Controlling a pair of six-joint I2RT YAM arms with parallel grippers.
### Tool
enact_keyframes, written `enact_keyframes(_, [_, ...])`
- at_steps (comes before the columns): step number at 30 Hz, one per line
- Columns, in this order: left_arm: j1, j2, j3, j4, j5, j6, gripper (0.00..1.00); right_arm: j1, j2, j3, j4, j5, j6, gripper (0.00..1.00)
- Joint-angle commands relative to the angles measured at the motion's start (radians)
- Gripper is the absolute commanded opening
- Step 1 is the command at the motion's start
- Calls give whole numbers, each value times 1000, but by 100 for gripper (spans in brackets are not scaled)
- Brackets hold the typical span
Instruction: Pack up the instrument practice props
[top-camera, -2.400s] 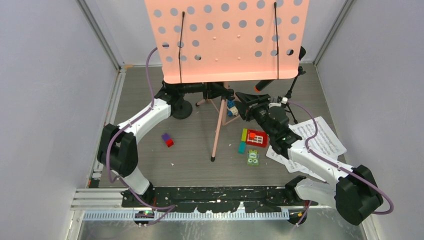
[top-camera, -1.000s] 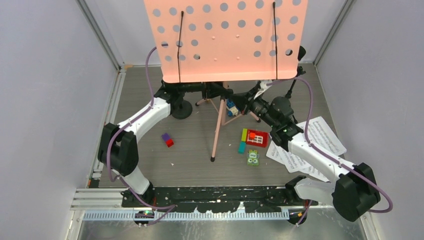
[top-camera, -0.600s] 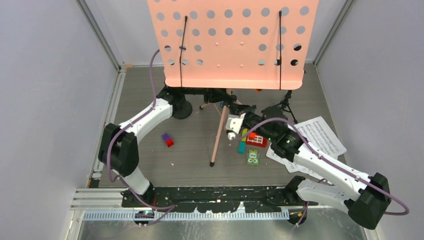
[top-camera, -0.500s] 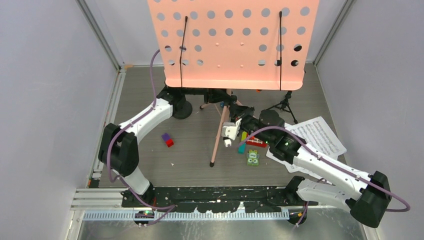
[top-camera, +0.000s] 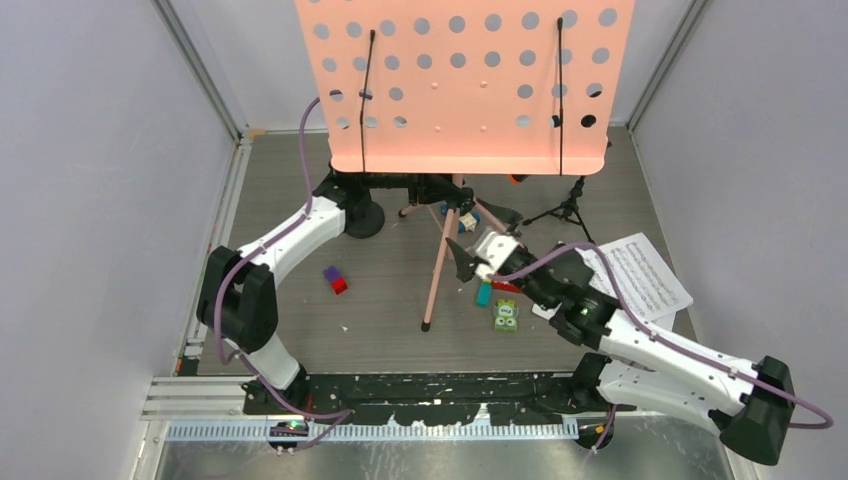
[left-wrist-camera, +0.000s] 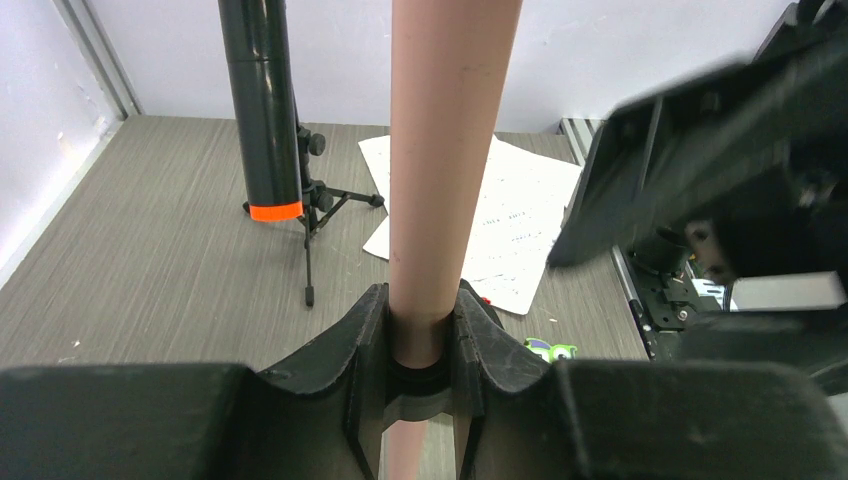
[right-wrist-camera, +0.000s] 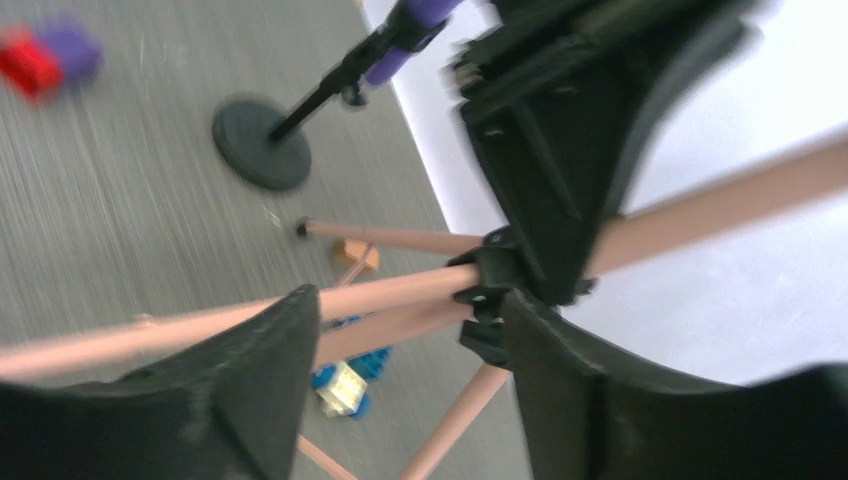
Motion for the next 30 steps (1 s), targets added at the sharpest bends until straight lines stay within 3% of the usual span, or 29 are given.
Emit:
enact_keyframes(1, [3,20,19,-46,-53,-9,0,0,-115,-76,278,195,503,94])
enact_keyframes(6, [3,20,18,-44,-54,-9,0,-1,-184,-144,243,499,1033,94])
enact_keyframes(10, [3,19,16,-45,-52,-8,0,-1,-213,-128,-52,761,1605,93])
enact_keyframes(13, [3,19,17,-46,-51,-7,0,-4,-201,-133,-88,722,1849,84])
enact_keyframes(17, [3,18,18,-44,-50,-9,0,-20,-150,-118,-40,642,2004,81])
enact_keyframes(21, [3,17,14,-39,-48,-12,0,-67,-80,-59,-56,531,2053,75])
enact_keyframes(30, [3,17,14,-32,-46,-18,0,-280,9,-75,29,247,2140,59])
